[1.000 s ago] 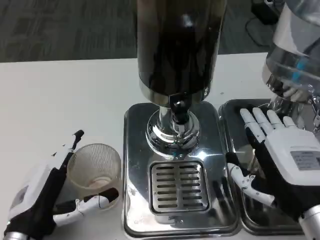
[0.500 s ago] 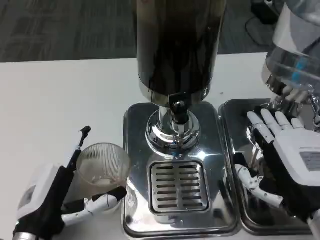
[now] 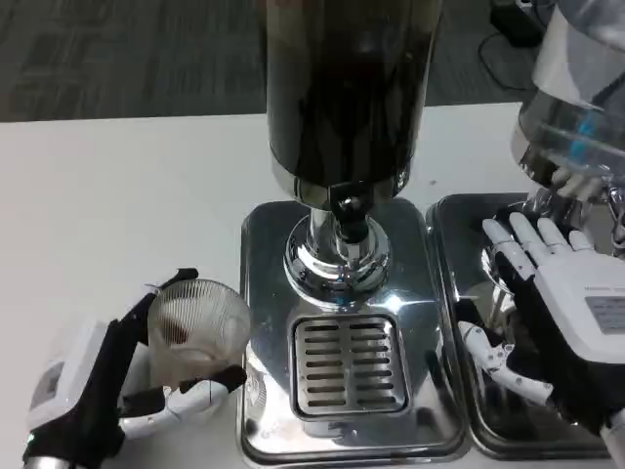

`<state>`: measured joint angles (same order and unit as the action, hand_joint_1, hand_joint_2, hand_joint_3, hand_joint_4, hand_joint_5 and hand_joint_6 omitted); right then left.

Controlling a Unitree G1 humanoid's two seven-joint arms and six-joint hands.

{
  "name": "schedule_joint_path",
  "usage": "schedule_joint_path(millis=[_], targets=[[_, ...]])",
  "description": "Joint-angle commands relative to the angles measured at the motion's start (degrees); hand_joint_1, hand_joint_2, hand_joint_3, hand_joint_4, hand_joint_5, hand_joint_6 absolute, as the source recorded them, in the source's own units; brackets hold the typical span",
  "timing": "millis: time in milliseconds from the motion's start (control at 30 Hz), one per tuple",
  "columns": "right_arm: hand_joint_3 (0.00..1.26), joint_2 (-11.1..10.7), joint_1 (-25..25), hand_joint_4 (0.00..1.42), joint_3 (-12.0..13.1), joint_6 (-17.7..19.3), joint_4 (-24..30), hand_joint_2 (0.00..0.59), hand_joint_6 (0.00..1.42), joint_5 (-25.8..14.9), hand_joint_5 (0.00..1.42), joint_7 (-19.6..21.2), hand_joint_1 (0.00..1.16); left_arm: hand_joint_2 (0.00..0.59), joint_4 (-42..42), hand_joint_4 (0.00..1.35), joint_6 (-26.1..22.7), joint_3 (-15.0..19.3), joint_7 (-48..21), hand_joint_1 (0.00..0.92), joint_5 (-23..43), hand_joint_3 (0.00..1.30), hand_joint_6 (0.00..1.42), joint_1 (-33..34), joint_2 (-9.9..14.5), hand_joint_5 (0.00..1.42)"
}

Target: Grasp the cup under the faucet to collect the drink, then remove the cup.

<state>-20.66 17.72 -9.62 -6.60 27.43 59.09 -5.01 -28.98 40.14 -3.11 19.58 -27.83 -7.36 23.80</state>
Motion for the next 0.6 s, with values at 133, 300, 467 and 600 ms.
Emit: schedule_joint_path(millis=[133, 300, 467, 600], targets=[[0.07, -0.4, -0.6, 0.00, 0.4, 0.2, 0.2, 0.430, 0.00, -0.6, 0.00, -0.4, 0.25, 0.125, -0.2, 0.41, 1.7, 0.2, 4.4, 0.561, -1.3, 0.36, 0.75, -0.2, -0.4, 0.69], [0.07, -0.4, -0.4, 0.00, 0.5, 0.3, 0.4, 0.430, 0.00, -0.5, 0.00, -0.2, 0.25, 0.131, -0.1, 0.44, 1.8, 0.1, 6.1, 0.571, -2.2, 0.39, 0.79, -0.4, -0.6, 0.73], [0.07, -0.3, -0.2, 0.00, 0.5, 0.2, 0.6, 0.432, 0.00, -0.5, 0.00, -0.2, 0.26, 0.144, 0.1, 0.50, 2.0, 0.0, 7.7, 0.591, -3.0, 0.45, 0.85, -0.6, -0.5, 0.76], [0.07, -0.2, -0.2, 0.00, 0.3, 0.2, 0.6, 0.436, 0.00, -0.4, 0.00, -0.1, 0.26, 0.145, 0.6, 0.52, 2.1, 0.3, 9.2, 0.591, -3.7, 0.46, 0.86, -0.6, -0.5, 0.78]])
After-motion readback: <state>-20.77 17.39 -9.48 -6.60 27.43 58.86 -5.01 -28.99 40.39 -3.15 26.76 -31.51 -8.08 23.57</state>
